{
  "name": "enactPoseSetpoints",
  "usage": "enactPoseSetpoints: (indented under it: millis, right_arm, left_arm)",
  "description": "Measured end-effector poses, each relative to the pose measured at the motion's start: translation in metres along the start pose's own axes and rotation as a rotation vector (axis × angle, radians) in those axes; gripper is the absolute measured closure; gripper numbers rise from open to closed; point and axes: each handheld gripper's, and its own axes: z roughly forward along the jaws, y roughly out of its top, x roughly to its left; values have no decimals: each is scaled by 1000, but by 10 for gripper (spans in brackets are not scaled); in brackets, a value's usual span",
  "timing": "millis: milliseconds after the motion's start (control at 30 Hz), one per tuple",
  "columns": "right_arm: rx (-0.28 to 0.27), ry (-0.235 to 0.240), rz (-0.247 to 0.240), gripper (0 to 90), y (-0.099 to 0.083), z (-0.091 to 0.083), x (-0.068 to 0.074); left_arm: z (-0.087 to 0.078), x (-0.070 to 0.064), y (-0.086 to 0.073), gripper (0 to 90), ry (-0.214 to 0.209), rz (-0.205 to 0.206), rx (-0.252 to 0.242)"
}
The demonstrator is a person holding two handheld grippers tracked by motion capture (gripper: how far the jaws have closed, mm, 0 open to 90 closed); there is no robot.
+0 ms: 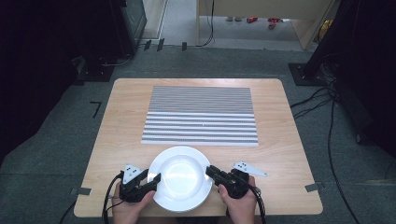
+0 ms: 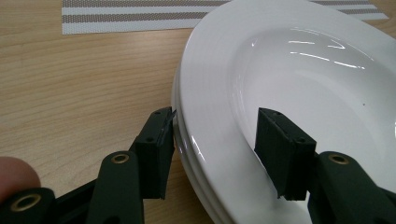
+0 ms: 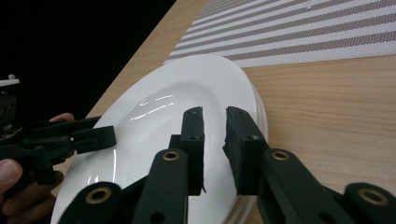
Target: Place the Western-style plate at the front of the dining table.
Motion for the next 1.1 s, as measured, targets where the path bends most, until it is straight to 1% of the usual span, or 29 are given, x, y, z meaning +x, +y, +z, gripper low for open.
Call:
enactPoseSetpoints:
  millis: [67,100,167,267,300,333,400,433,633,733,900,967,1033,1100]
  right_arm:
    - [-27,-46,-13,775,1,-2,-4]
    - [-30,-57,-3,770,1,-3,-7]
    - [-17,-60,22,770,1,-3,-11]
    - [4,-38,45,770,-1,-1,-12]
    - [20,-23,57,767,-2,0,-11]
    - [24,-26,59,767,-2,2,-11]
    - [19,-23,67,768,-3,3,-11]
    - [23,-13,91,770,-3,2,-13]
    - [25,17,147,788,-3,2,-16]
    - [18,22,152,792,-3,1,-16]
    - [-3,47,159,794,0,-2,-14]
    - [-11,45,147,790,1,-2,-13]
    - [-11,43,150,789,0,-2,-12]
    - [-1,44,164,787,0,0,-12]
  left_arm:
    - [0,0,0,478,1,1,0]
    - [0,0,0,477,2,3,3]
    - [1,0,0,477,4,5,4]
    - [1,-1,-1,476,6,5,5]
    - [1,-1,-1,476,6,4,5]
    - [1,-1,-1,476,6,4,5]
    - [1,-1,-1,474,9,4,6]
    - [1,-1,-1,473,10,4,7]
    - [2,-1,-1,472,11,-3,8]
    - [2,-1,-1,472,7,-7,8]
    - [3,-1,-2,469,7,-12,10]
    - [3,-1,-2,469,6,-15,11]
    - [3,-1,-2,469,7,-16,10]
    - [3,-1,-2,468,7,-18,10]
